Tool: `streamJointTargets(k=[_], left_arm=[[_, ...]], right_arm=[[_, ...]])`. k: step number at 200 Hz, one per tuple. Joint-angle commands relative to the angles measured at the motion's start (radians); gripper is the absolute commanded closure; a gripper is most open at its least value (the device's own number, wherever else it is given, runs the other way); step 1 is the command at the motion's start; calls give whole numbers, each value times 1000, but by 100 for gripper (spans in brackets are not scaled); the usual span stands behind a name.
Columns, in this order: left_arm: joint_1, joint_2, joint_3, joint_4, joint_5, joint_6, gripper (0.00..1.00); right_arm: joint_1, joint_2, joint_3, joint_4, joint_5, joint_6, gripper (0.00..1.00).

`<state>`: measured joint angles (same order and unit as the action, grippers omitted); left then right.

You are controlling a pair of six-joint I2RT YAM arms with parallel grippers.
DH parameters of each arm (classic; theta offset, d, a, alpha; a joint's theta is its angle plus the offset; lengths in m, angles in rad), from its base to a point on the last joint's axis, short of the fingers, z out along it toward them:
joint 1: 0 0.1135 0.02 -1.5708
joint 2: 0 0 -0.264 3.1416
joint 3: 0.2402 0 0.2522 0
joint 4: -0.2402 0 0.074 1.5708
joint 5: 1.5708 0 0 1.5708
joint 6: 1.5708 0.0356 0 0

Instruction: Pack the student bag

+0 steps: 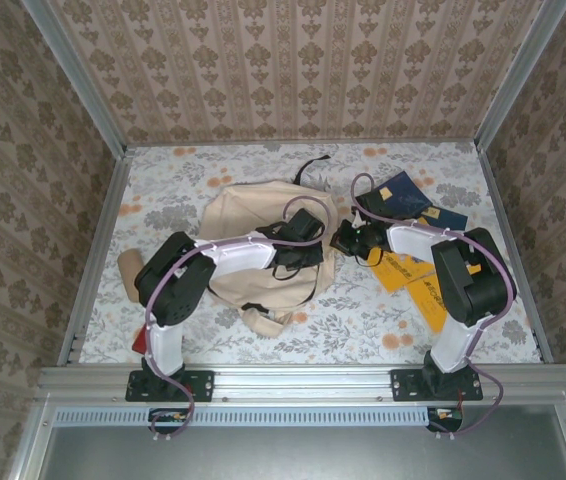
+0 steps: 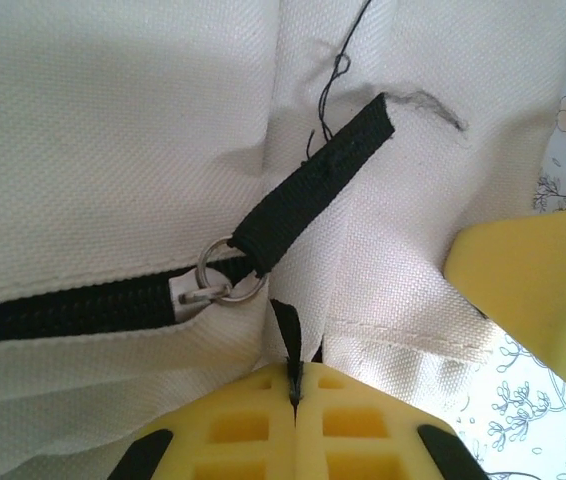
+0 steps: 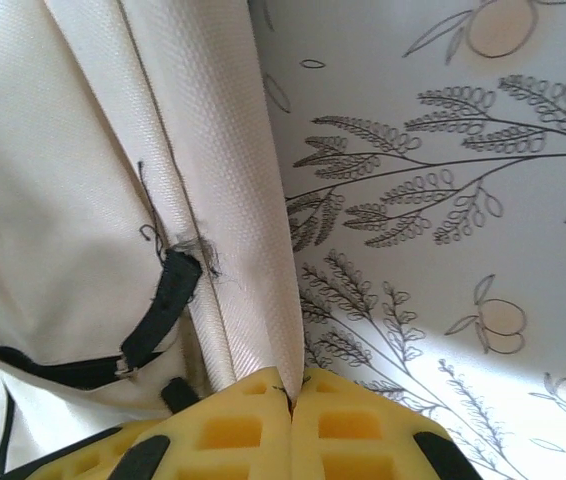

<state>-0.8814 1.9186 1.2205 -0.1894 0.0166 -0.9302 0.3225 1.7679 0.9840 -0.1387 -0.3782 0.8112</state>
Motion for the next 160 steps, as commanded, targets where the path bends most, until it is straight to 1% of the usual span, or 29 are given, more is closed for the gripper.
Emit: streamJointTargets(k=[1,50,80,108,160], left_arm=[[7,-84,-24,-64,-60,64,100],[-20,-204,-102,-156,-59,83,100],[-40,-264,-123,-244,-78,67,100],[-64,-310,-151,-339,-122,32,100],[-70,-434,-230,-452,-188,-15,100]], right_arm=[[1,9,34,-78,80,2,97],[2,43,62,-85,176,62,97],[2,55,53,-39,201,126,97],[0,49,27,53,226,195,98],[0,68,82,36,279,198,98]])
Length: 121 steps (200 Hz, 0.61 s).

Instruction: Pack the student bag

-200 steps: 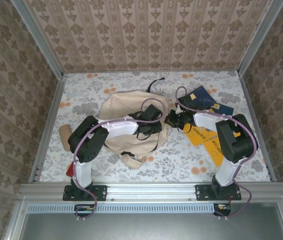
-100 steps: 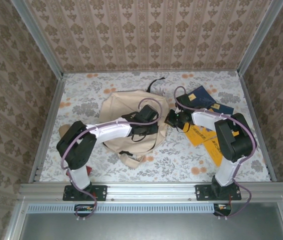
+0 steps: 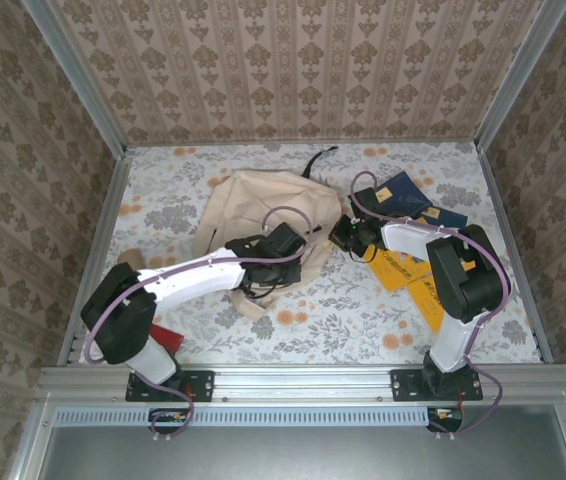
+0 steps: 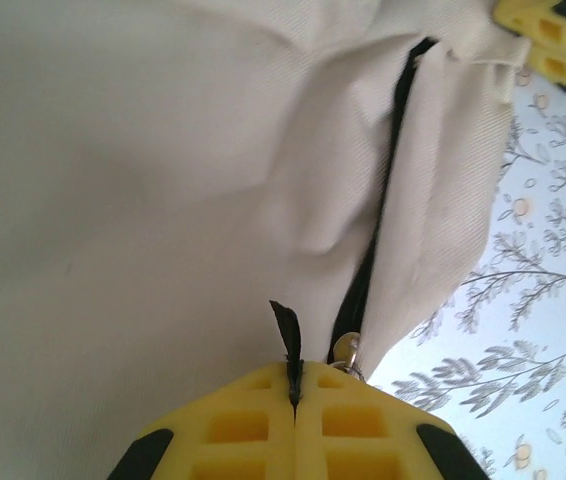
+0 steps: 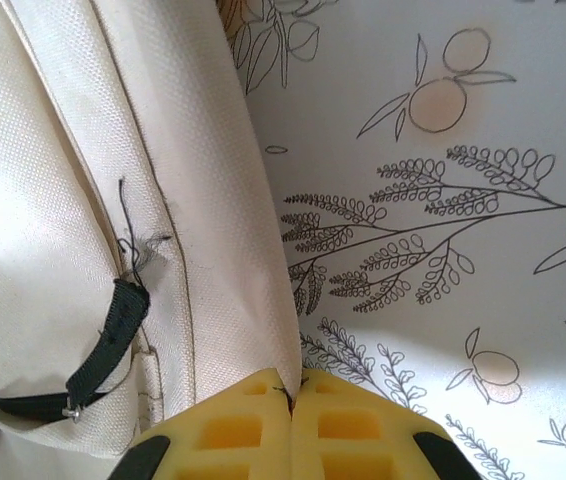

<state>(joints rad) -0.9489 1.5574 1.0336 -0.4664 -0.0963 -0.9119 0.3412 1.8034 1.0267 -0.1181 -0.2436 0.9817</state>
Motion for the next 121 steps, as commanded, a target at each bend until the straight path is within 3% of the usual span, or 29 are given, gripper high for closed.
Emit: streamJointTargets(k=[1,74,100,121], left_arm=[[-3,-75,-44,-176,-77,-33,100],[82,-174,-139,-205,-89,-32,100],[103,-187,-129,-118,-31,50,100],[103,-174,-99,-78,-3,95,100]], right_arm=[[-19,33,39,15,144,26,98],[-19,68,70,-19,157,-36,97],[-15,35,76,-51,85,-89,79],[-14,-56,36,-90,26,-100,55]])
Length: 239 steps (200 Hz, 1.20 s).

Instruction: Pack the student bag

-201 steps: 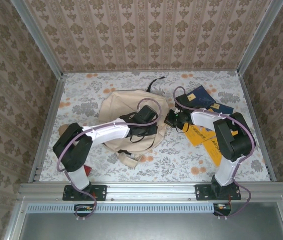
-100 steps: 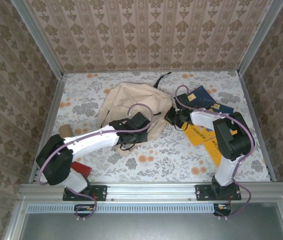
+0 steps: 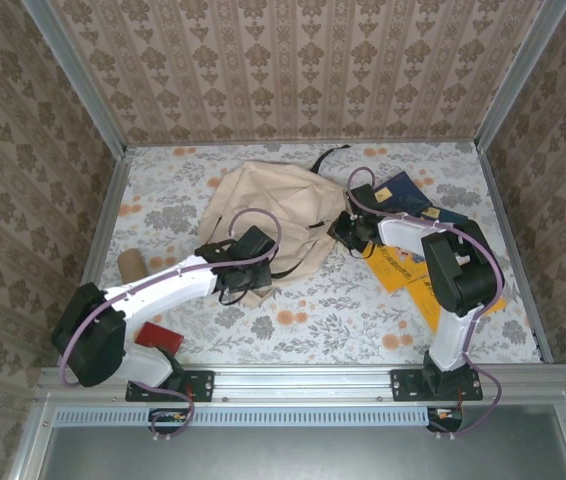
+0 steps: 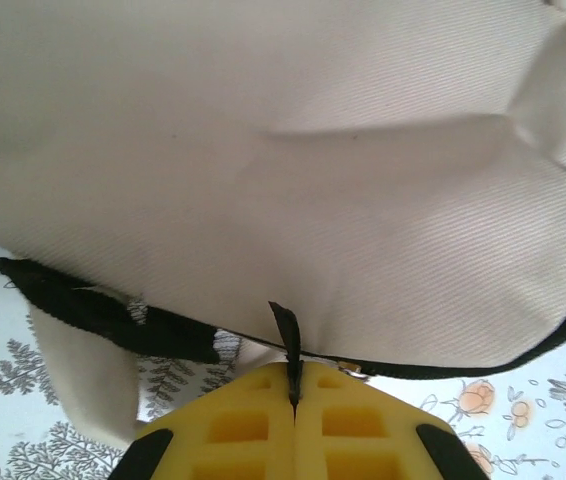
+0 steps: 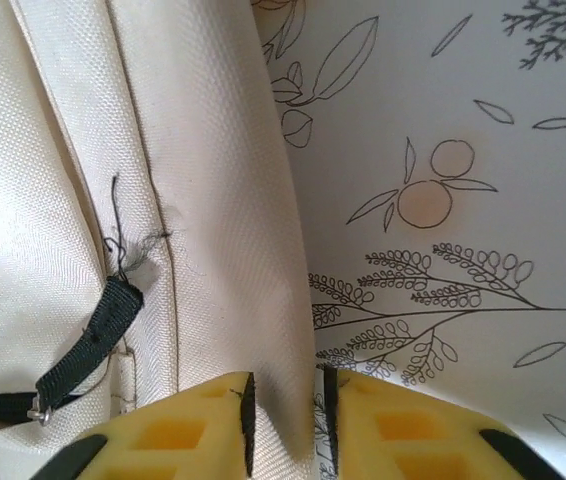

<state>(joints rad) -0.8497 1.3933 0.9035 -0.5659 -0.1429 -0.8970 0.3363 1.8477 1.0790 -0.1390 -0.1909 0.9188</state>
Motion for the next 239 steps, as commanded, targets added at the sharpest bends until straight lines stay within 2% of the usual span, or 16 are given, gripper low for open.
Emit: streamJointTargets(k=[1,12,23,59,73,113,150,168,195,220,239], left_arm=[[3,-9,33,22,45,81,100],[4,-2,42,36,52,92,100],[3,5,47,53,63,102,100],[5,28,72,77,91,123,100],[4,34,79,76,91,127,100],[3,45,95,66,85,122,100],[4,38,97,48,71,115,100],[5,32,99,39,62,110,100],[10,26,109,-3,32,121,100],[28,7,127,-95,-47,143,100],[53,-27,124,-135,-90,162,100]], right_arm=[[-8,-107,-19,-72,-28,-36,53],[-2,-171,-56,-97,-29,-26,42],[6,-229,-105,-114,-34,-2,38],[60,-341,-310,33,-172,196,40],[106,-356,-349,93,-179,259,41],[169,-263,-364,301,-202,347,42],[185,-186,-358,378,-186,395,56],[185,-180,-364,391,-165,398,69],[184,-210,-355,302,-93,347,87],[175,-253,-339,163,8,283,100],[157,-269,-330,92,49,252,100]])
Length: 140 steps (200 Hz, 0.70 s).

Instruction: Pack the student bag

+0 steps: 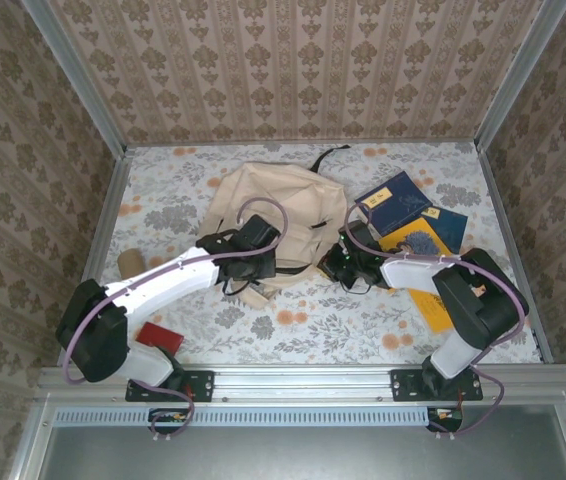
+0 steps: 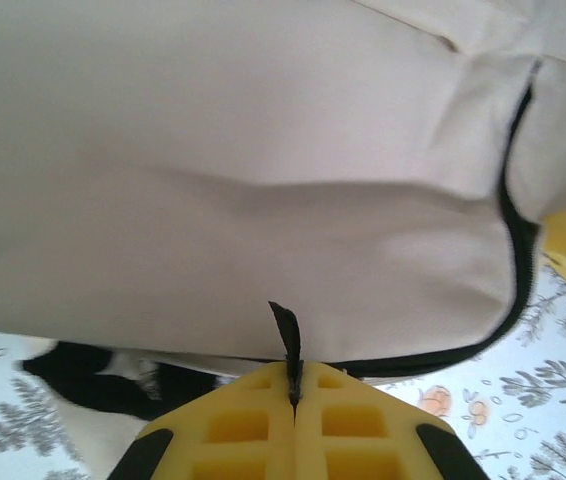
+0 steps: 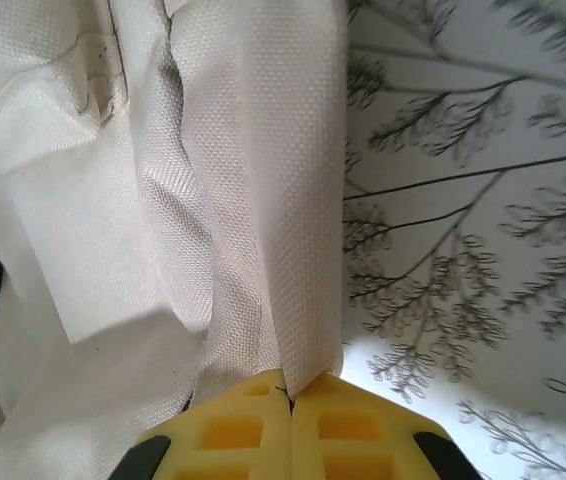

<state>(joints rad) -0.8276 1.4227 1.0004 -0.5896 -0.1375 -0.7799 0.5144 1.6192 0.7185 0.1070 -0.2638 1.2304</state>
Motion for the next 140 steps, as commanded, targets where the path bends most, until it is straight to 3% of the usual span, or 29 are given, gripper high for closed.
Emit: streamJointTargets(k=[1,105,140], left_arm=[[33,-59,27,-113,-95,47,100],[287,-184,-81,-91,-57,150,100],[297,-198,-107,35,133,234,100]], right_arm=[[-22,-40,31,-157,123,-62,100],[-158,-21,128,-320,150,-269,100],[-197,74,250,-374,88,-405,100]])
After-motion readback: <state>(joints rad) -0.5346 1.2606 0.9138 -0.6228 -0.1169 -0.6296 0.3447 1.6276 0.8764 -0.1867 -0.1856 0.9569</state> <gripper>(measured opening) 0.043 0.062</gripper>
